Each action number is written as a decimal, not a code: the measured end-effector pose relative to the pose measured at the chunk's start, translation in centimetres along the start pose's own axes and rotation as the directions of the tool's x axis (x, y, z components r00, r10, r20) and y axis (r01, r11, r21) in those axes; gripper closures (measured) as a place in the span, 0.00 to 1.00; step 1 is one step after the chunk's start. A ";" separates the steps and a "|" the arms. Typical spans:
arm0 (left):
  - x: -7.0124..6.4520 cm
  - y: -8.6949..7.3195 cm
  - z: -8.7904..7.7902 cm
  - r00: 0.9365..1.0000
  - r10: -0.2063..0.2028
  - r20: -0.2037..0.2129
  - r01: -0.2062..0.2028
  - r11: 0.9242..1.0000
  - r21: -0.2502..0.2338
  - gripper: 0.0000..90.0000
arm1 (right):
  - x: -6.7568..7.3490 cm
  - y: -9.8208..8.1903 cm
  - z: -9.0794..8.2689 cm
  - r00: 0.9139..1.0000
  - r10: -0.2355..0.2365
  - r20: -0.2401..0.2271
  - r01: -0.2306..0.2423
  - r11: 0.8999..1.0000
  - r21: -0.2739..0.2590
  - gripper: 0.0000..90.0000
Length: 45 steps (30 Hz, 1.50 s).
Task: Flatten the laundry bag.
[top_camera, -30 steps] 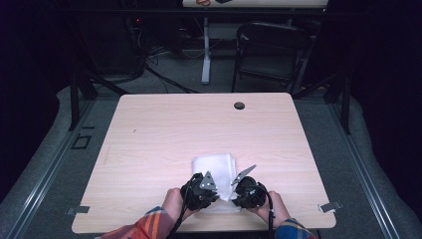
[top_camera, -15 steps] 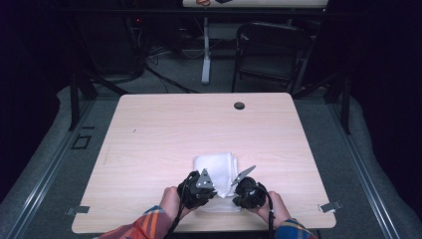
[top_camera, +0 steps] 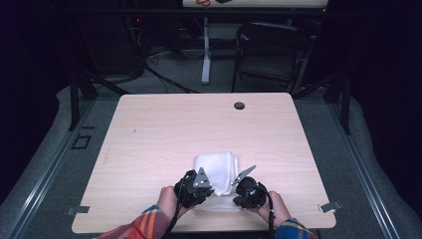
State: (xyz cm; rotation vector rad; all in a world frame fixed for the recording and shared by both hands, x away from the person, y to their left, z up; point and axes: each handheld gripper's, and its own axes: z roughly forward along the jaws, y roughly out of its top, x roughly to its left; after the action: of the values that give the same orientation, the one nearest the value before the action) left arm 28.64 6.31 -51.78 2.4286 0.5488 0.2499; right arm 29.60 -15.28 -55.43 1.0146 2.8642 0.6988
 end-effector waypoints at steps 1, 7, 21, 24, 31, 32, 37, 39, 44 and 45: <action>0.1 0.0 -0.1 1.000 -0.003 0.000 0.003 1.000 -0.001 0.95 | 0.0 0.0 0.0 1.000 0.000 0.000 0.000 1.000 0.000 1.00; 0.2 -0.1 -0.4 1.000 -0.009 -0.017 0.009 1.000 -0.007 0.95 | 0.0 0.0 0.0 1.000 -0.001 0.000 0.001 1.000 0.000 1.00; 0.7 -0.7 -1.6 0.999 -0.038 -0.035 0.036 0.999 -0.040 0.95 | -0.1 0.0 -0.1 1.000 -0.002 0.005 0.002 1.000 0.006 1.00; 0.8 -0.8 -2.0 0.998 -0.037 -0.041 0.036 0.999 -0.038 0.95 | -0.2 0.0 -0.2 1.000 -0.004 0.011 0.004 1.000 0.024 1.00; 1.0 -1.2 -2.6 0.997 -0.056 -0.051 0.054 0.997 -0.048 0.96 | -0.2 -0.1 -0.2 1.000 0.001 0.017 -0.002 1.000 0.015 1.00; 1.0 -1.3 -2.7 0.997 -0.055 -0.054 0.052 0.998 -0.047 0.96 | -0.3 -0.1 -0.2 1.000 -0.003 0.014 0.003 1.000 0.020 1.00; 1.3 -1.6 -3.1 0.996 -0.070 -0.063 0.068 0.997 -0.046 0.96 | -0.3 -0.1 -0.2 1.000 0.005 0.021 -0.006 1.000 0.014 1.00; 1.4 -1.6 -3.2 0.995 -0.069 -0.065 0.066 0.997 -0.044 0.96 | -0.3 -0.1 -0.2 1.000 0.006 0.023 -0.007 1.000 0.016 1.00; 1.8 -1.9 -3.5 0.994 -0.078 -0.073 0.075 0.996 -0.036 0.96 | -0.5 -0.1 -0.3 0.999 0.003 0.032 -0.004 1.000 0.025 1.00; 1.8 -1.9 -3.5 0.994 -0.085 -0.067 0.082 0.996 -0.039 0.96 | -0.5 -0.1 -0.3 0.999 0.006 0.033 -0.007 1.000 0.022 1.00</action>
State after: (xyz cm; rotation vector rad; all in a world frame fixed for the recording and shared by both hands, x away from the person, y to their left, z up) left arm 28.56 10.38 -50.15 2.3625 0.6691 0.3066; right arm 29.88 -15.79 -55.29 1.0290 2.8480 0.6453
